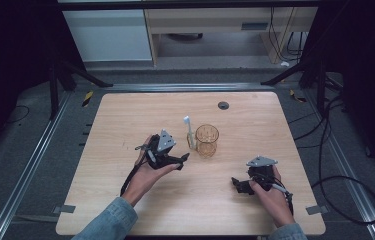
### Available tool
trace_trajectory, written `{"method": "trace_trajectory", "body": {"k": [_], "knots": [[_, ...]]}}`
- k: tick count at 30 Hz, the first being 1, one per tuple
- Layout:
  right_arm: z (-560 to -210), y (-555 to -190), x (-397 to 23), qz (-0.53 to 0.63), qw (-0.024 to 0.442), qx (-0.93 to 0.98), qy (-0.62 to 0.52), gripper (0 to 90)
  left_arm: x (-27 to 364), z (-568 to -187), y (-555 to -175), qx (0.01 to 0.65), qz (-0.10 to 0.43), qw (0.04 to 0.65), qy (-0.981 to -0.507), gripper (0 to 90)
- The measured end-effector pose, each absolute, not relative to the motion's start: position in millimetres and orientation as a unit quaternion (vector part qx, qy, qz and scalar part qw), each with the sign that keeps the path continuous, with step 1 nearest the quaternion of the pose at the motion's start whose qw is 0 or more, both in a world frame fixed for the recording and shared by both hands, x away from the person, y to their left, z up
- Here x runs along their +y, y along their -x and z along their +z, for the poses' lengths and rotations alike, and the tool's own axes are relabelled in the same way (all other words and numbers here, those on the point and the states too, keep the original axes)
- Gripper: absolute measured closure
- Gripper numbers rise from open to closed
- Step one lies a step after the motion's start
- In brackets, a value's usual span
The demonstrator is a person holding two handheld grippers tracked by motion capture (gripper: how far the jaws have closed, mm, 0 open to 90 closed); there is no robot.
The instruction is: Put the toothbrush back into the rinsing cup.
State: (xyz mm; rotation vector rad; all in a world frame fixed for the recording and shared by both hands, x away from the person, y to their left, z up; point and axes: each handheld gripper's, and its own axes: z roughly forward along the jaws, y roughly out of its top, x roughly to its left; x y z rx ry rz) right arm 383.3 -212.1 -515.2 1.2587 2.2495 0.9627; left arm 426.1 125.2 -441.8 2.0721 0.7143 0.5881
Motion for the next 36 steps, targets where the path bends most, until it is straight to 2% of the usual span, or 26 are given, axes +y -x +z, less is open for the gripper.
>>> {"method": "trace_trajectory", "body": {"k": [13, 23, 36], "knots": [[-515.2, -383.3, -212.1, 0.343, 0.194, 0.802, -0.448, 0.5, 128.9, -449.8, -418.6, 0.282, 0.202, 0.373, -0.861, 8.2], [-515.2, -383.3, -212.1, 0.344, 0.193, 0.802, -0.448, 0.5, 144.8, -457.0, -413.7, 0.290, 0.188, 0.307, -0.887, 7.1], [-515.2, -383.2, -212.1, 0.343, 0.194, 0.802, -0.448, 0.5, 202.1, -461.1, -414.3, 0.361, 0.187, 0.284, -0.868, 6.7]]}}
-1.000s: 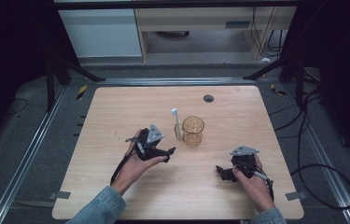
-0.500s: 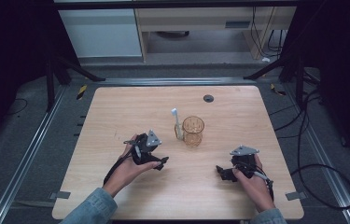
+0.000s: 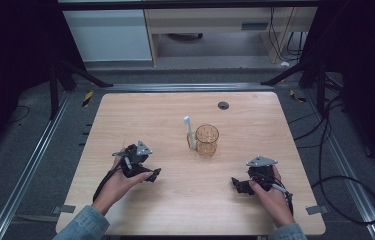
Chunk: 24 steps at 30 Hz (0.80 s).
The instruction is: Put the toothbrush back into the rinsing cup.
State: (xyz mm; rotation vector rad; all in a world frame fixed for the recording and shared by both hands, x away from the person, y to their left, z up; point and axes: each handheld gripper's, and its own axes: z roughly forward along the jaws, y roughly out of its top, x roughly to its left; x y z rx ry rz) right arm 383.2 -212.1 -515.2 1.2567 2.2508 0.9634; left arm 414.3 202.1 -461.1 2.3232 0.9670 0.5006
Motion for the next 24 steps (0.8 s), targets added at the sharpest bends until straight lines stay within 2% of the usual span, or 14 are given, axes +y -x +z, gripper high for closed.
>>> {"method": "trace_trajectory", "body": {"k": [10, 24], "knots": [[-515.2, -383.2, -212.1, 0.344, 0.193, 0.802, -0.448, 0.5, 251.2, -468.2, -416.9, 0.409, 0.192, 0.274, -0.849, 6.8], [-515.2, -383.3, -212.1, 0.344, 0.193, 0.802, -0.448, 0.5, 291.2, -484.1, -430.6, 0.466, 0.189, 0.270, -0.821, 7.2]]}}
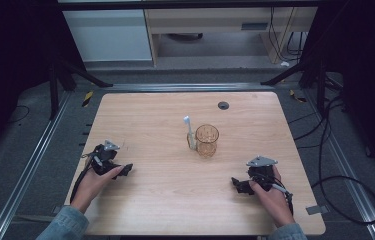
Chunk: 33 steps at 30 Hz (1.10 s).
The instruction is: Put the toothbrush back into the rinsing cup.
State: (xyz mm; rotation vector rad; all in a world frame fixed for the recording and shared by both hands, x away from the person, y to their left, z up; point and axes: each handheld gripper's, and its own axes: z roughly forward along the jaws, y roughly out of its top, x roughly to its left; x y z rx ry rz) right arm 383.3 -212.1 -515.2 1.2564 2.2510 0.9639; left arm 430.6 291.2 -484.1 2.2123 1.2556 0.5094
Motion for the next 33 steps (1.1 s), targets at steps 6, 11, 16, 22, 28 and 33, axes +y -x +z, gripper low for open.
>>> {"method": "trace_trajectory", "body": {"k": [6, 11, 16, 22, 28, 33], "knots": [[-515.2, -383.3, -212.1, 0.344, 0.193, 0.802, -0.448, 0.5, 297.0, -491.5, -437.6, 0.477, 0.192, 0.283, -0.810, 7.3], [-515.2, -383.3, -212.1, 0.344, 0.193, 0.802, -0.448, 0.5, 296.6, -496.6, -443.8, 0.482, 0.195, 0.295, -0.801, 7.3], [-515.2, -383.3, -212.1, 0.344, 0.193, 0.802, -0.448, 0.5, 296.0, -502.9, -449.4, 0.481, 0.200, 0.306, -0.797, 6.5], [-515.2, -383.3, -212.1, 0.344, 0.194, 0.802, -0.448, 0.5, 296.0, -508.7, -453.6, 0.473, 0.213, 0.330, -0.788, 4.1], [-515.2, -383.2, -212.0, 0.344, 0.193, 0.802, -0.449, 0.4, 296.5, -508.6, -454.3, 0.476, 0.213, 0.326, -0.788, 2.2], [-515.2, -383.3, -212.0, 0.343, 0.194, 0.802, -0.448, 0.4, 297.4, -509.1, -455.3, 0.492, 0.215, 0.320, -0.780, 0.0]]}}
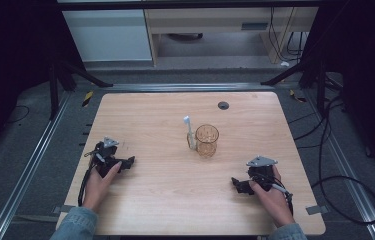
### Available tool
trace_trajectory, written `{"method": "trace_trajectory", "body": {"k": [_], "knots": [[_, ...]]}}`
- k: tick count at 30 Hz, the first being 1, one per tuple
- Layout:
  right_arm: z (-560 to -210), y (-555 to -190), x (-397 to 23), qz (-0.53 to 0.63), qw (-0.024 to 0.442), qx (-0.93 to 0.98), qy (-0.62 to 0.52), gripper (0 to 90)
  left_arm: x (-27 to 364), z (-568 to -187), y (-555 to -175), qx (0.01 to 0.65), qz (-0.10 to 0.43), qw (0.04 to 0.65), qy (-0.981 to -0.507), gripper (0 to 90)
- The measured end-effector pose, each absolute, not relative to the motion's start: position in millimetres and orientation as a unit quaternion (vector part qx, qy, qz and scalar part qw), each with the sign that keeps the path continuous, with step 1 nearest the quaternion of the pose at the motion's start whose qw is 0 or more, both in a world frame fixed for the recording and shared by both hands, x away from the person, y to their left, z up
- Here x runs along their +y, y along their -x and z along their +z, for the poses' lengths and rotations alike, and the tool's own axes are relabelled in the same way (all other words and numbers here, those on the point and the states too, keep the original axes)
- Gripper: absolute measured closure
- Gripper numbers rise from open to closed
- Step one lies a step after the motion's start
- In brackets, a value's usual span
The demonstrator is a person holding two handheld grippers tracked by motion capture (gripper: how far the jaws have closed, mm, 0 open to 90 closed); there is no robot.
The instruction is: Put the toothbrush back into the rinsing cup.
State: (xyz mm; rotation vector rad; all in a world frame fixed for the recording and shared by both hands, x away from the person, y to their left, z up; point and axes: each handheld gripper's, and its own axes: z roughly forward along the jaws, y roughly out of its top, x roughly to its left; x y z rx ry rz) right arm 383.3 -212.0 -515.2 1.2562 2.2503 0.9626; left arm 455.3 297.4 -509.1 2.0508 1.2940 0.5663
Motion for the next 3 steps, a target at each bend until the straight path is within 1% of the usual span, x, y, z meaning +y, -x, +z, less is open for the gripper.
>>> {"method": "trace_trajectory", "body": {"k": [3], "knots": [[-515.2, -383.3, -212.0, 0.343, 0.194, 0.802, -0.448, 0.4, 297.4, -509.2, -454.2, 0.498, 0.217, 0.320, -0.776, 0.0]]}}
